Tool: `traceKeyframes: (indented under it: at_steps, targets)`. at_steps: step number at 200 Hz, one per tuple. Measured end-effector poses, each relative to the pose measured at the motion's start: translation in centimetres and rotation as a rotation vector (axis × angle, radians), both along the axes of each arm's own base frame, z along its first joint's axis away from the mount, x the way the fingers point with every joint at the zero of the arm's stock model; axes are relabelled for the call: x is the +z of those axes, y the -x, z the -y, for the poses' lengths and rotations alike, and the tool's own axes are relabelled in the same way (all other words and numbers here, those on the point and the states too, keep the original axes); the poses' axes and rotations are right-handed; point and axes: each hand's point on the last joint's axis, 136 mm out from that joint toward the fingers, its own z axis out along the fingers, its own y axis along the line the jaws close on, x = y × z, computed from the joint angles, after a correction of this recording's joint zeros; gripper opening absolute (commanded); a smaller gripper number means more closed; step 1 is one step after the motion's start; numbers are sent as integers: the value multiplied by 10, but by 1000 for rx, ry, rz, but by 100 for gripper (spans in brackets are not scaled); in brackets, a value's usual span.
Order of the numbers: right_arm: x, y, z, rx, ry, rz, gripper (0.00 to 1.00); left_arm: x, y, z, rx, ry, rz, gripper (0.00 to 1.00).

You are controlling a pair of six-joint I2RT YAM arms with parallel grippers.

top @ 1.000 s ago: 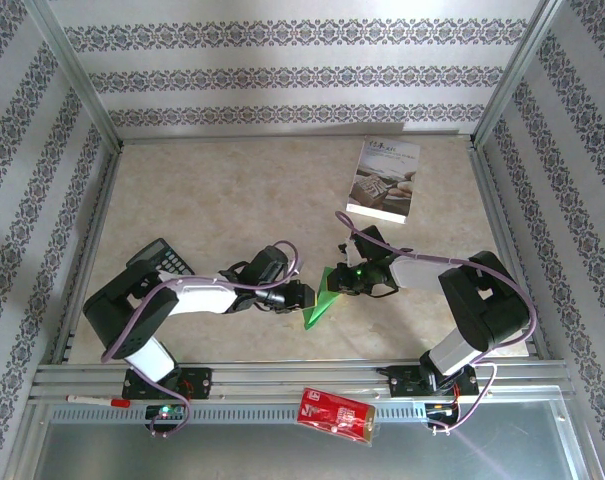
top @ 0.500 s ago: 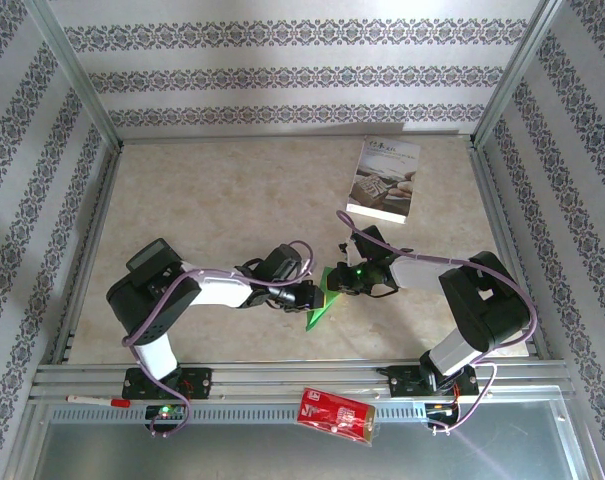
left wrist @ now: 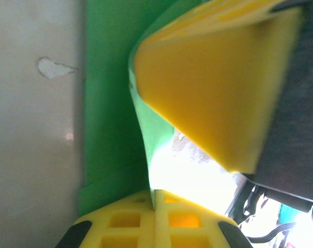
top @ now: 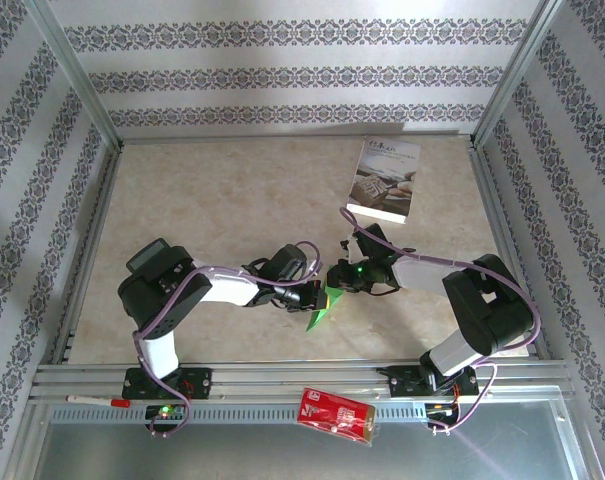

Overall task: Fold a paper plane with a square sheet of paper (pick it up from the middle)
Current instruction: Fold the wing for the fifth time at the center of the table.

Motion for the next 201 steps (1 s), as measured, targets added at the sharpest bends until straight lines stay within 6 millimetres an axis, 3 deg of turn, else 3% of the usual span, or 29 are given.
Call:
traceKeyframes:
  at_steps: [50, 98, 157, 201]
  targets:
    - [4, -2, 2, -7, -22, -5, 19, -1, -2, 2, 12, 17, -4, 0]
    - [30, -6, 11, -10, -61, 47, 25, -2, 2, -4, 43, 49, -38, 0]
    - [45, 10, 18, 42, -44, 63, 30, 14, 1, -3, 84, 113, -74, 0]
    - [43, 16, 14, 74, -32, 51, 29, 26, 0, 2, 95, 177, -90, 0]
